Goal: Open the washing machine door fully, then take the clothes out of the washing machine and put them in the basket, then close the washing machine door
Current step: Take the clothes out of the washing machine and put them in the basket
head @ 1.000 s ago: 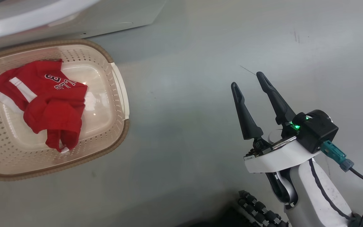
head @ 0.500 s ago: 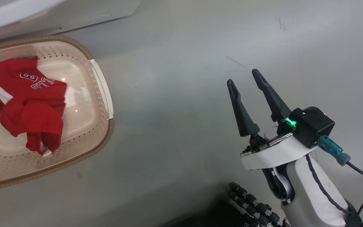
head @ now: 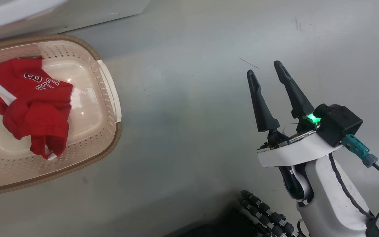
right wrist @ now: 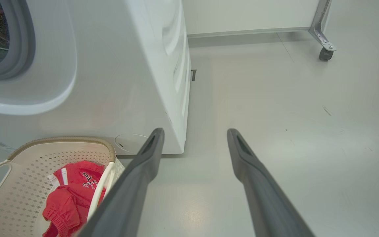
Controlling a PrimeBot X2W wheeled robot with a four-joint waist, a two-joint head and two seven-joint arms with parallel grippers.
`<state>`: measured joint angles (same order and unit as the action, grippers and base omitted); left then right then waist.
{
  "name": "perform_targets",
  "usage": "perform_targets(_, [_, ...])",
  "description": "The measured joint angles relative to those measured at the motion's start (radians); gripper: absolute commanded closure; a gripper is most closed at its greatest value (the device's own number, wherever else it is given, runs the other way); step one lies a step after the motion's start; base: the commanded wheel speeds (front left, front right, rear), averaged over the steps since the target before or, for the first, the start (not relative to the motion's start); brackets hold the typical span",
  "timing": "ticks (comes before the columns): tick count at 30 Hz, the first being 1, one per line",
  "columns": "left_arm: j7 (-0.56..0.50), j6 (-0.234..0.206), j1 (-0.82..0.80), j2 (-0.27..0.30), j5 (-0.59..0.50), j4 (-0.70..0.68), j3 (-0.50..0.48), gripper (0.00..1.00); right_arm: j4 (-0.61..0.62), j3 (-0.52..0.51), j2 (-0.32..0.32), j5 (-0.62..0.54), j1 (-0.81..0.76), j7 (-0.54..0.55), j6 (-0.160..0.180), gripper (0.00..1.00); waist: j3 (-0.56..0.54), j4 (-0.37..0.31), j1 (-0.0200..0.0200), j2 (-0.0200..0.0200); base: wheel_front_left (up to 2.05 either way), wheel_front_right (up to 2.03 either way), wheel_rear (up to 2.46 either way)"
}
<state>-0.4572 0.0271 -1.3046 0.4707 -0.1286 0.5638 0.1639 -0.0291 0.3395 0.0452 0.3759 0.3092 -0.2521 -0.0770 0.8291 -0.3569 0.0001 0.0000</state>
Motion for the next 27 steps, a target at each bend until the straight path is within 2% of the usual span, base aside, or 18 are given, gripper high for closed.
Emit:
perform_targets(3, [0.019,0.001,-0.007,-0.035,0.021,-0.023,0.000,1.00,0.008,-0.012,0.000,0.000,0.000,0.000,0.000,0.00,0.003,0.015,0.0000,0.0000,0.00,0.00,0.00])
perform_targets(15, [0.153,0.010,-0.005,-0.043,0.094,-0.085,-0.044,1.00,0.020,-0.029,0.001,-0.005,0.017,0.000,0.002,0.00,0.010,0.067,0.0000,0.0000,0.00,0.00,0.00])
perform_targets(27, [0.337,-0.021,0.147,-0.137,0.193,-0.197,-0.098,1.00,0.020,-0.065,0.001,-0.040,0.017,0.000,0.009,0.00,-0.026,0.115,-0.0001,0.0000,0.00,0.00,0.00])
